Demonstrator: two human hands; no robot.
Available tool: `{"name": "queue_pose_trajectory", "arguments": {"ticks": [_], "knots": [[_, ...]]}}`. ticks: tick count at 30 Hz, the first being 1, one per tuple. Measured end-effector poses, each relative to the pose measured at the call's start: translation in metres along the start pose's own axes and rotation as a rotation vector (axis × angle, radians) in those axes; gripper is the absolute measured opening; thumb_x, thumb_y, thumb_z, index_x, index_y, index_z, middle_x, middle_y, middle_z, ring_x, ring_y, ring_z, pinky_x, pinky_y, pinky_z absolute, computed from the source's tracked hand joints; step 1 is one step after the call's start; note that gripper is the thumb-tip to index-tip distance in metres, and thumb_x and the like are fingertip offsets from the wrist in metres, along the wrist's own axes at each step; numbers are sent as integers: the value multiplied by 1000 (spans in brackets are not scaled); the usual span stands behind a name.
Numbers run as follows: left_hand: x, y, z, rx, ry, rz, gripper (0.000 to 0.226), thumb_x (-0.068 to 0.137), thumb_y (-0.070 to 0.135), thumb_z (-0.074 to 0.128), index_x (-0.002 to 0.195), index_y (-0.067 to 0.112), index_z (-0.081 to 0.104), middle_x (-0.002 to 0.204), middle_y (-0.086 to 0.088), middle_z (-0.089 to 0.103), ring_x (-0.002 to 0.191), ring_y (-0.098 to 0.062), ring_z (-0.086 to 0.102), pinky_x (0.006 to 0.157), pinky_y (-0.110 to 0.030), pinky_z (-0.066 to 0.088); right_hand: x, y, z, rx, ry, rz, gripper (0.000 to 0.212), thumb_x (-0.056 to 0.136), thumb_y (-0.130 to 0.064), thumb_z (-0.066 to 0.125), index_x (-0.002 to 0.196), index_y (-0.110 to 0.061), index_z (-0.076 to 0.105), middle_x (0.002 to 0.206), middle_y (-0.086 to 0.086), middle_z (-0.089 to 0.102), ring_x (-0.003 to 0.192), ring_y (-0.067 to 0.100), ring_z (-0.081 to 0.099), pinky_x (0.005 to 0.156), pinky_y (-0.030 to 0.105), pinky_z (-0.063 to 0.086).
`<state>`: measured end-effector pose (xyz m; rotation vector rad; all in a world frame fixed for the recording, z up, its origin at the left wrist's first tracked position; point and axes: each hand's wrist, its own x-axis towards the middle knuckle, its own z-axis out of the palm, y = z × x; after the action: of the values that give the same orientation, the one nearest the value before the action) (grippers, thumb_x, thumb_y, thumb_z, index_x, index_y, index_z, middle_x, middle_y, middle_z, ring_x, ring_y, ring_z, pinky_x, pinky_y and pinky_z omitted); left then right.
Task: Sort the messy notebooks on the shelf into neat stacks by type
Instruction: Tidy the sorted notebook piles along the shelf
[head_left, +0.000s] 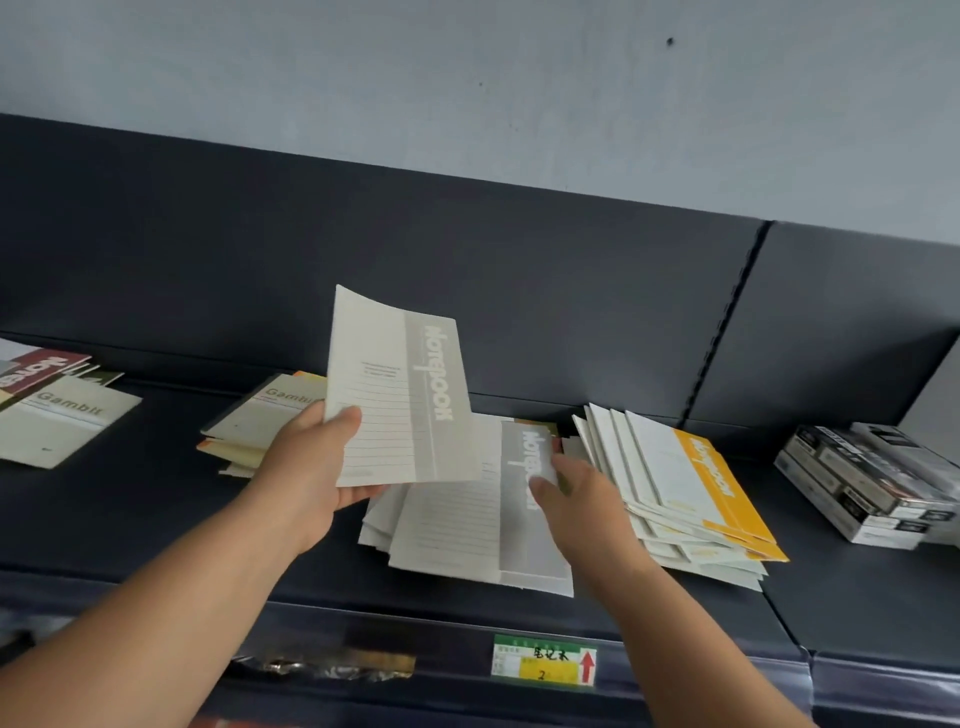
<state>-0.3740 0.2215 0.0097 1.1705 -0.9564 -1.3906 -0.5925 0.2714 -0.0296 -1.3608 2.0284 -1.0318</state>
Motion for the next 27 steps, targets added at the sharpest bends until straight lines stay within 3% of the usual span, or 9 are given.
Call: {"name": "queue_pose_trajectory", "arguments": {"ticks": [1, 2, 5, 9, 14, 17, 21, 25, 27], "knots": [[-4, -3, 11, 10, -27, -17, 15, 100, 21, 50, 106, 23, 63, 99, -4, 71, 90, -24, 67, 64, -36, 54, -2, -2, -5, 58, 0, -27, 21, 99, -33, 47, 116, -24, 53, 108, -4, 56, 87, 10, 51, 66, 23, 40], [-9, -5, 22, 22, -52, -33, 15, 100, 21, 50, 107, 23, 63, 99, -4, 72, 91, -24, 67, 64, -36, 54, -3, -2, -11, 165, -9, -26, 27, 99, -34, 45, 118, -18, 57, 107, -5, 60, 90, 12, 55, 71, 25, 46], [-21, -16, 57, 46, -126, -71, 15, 100, 22, 51, 108, 22, 63, 100, -5, 72, 92, -24, 67, 65, -35, 54, -14, -1, -32, 485, -100, 89, 25, 101, -33, 45, 119, -22, 58, 106, 2, 64, 94, 20, 65, 76, 30, 57], [-33, -32, 104, 94, -220, -101, 14, 100, 23, 50, 108, 22, 62, 100, -5, 72, 91, -23, 66, 61, -32, 54, -19, 26, -60, 491, -58, 142, 23, 97, -19, 55, 119, -25, 53, 101, 0, 68, 77, 15, 69, 65, 28, 60], [-42, -52, 160, 277, -327, -32, 17, 99, 24, 51, 113, 17, 60, 99, -2, 69, 84, -20, 67, 58, -29, 55, -10, 66, -104, 488, 84, 170, 34, 95, -4, 51, 125, -20, 52, 94, 4, 69, 60, 12, 60, 52, 20, 50], [-41, -62, 186, 487, -346, 134, 22, 98, 22, 51, 119, 21, 51, 98, 5, 65, 80, -16, 66, 68, -32, 57, 3, 90, -128, 435, 162, 208, 38, 94, -2, 50, 129, -15, 51, 92, 4, 66, 62, 14, 59, 57, 24, 51], [-37, -78, 205, 867, -373, 289, 50, 95, 31, 53, 141, 24, 35, 122, 5, 58, 108, -16, 57, 90, -33, 46, 24, 121, -143, 216, 194, 230, 44, 91, -8, 52, 135, -12, 50, 98, 3, 66, 66, 15, 58, 56, 25, 43], [-43, -91, 212, 1091, -376, 423, 51, 96, 32, 53, 142, 21, 34, 138, 0, 47, 121, -19, 48, 87, -26, 36, 34, 142, -145, -61, 183, 220, 53, 90, -17, 55, 141, -14, 43, 129, 8, 55, 99, 23, 55, 77, 31, 45], [-46, -95, 210, 1175, -362, 469, 52, 96, 35, 53, 142, 21, 35, 140, -2, 45, 125, -20, 45, 88, -27, 36, 35, 146, -143, -133, 155, 221, 52, 90, -20, 51, 141, -15, 44, 133, 10, 48, 112, 31, 51, 90, 40, 47]]}}
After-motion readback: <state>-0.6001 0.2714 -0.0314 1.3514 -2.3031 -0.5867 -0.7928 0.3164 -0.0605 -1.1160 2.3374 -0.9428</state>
